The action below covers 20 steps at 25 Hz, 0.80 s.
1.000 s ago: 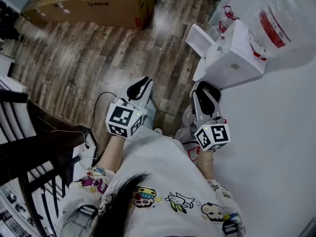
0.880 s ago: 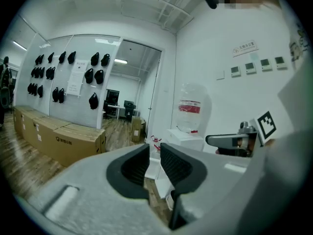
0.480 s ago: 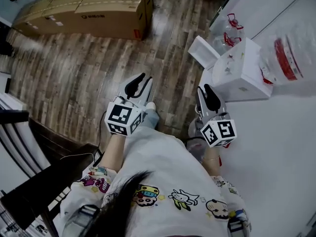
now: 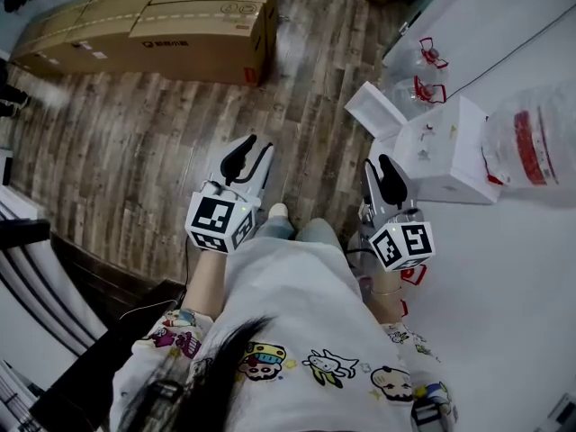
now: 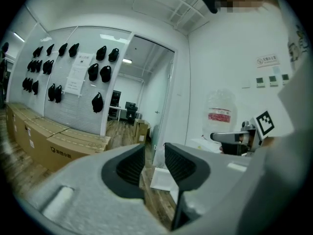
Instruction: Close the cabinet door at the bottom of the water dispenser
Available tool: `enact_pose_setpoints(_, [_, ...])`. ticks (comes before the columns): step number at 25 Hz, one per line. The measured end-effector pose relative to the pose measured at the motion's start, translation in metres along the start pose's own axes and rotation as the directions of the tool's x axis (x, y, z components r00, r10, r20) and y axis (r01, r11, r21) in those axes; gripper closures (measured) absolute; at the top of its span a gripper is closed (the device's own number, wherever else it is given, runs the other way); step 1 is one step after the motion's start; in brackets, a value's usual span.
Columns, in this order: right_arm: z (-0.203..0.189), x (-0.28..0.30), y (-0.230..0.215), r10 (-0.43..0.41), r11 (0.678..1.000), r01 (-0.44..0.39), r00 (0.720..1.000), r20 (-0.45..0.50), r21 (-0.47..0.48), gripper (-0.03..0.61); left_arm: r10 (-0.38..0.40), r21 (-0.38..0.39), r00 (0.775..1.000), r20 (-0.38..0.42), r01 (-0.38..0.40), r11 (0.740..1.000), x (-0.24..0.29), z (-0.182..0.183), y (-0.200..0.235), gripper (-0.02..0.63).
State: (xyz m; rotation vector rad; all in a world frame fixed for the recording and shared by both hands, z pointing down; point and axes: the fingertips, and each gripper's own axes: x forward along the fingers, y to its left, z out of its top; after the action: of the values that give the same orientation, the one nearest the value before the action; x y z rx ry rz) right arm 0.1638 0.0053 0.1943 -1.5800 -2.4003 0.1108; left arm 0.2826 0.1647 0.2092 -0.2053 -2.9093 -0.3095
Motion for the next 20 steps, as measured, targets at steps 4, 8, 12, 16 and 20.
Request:
enact_pose_setpoints(4, [-0.005, 0.018, -0.005, -0.005, 1.000, 0.006, 1.000, -0.025, 0.014, 0.428, 0.008, -0.022, 1.000, -0.014, -0.009, 1.000, 0.009, -0.003, 0.017, 0.492])
enact_pose_setpoints(8, [-0.012, 0.041, -0.018, 0.005, 1.000, -0.003, 0.999, -0.049, 0.029, 0.423, 0.018, -0.035, 0.999, -0.029, -0.019, 0.999, 0.028, -0.006, 0.029, 0.489])
enact_pose_setpoints(12, [-0.010, 0.076, -0.039, 0.016, 0.999, -0.014, 0.999, -0.049, 0.042, 0.419, 0.023, -0.028, 0.999, -0.029, -0.024, 0.999, 0.060, 0.000, 0.047, 0.486])
enact_pose_setpoints(16, [0.000, 0.119, -0.069, 0.011, 0.999, -0.009, 0.999, -0.039, 0.052, 0.416, 0.015, -0.013, 0.999, -0.028, -0.016, 1.000, 0.105, 0.016, 0.067, 0.485])
enact_pose_setpoints(20, [0.022, 0.161, -0.101, -0.016, 0.998, 0.017, 1.000, -0.017, 0.052, 0.411, -0.007, 0.000, 1.000, -0.025, 0.007, 1.000, 0.158, 0.038, 0.086, 0.478])
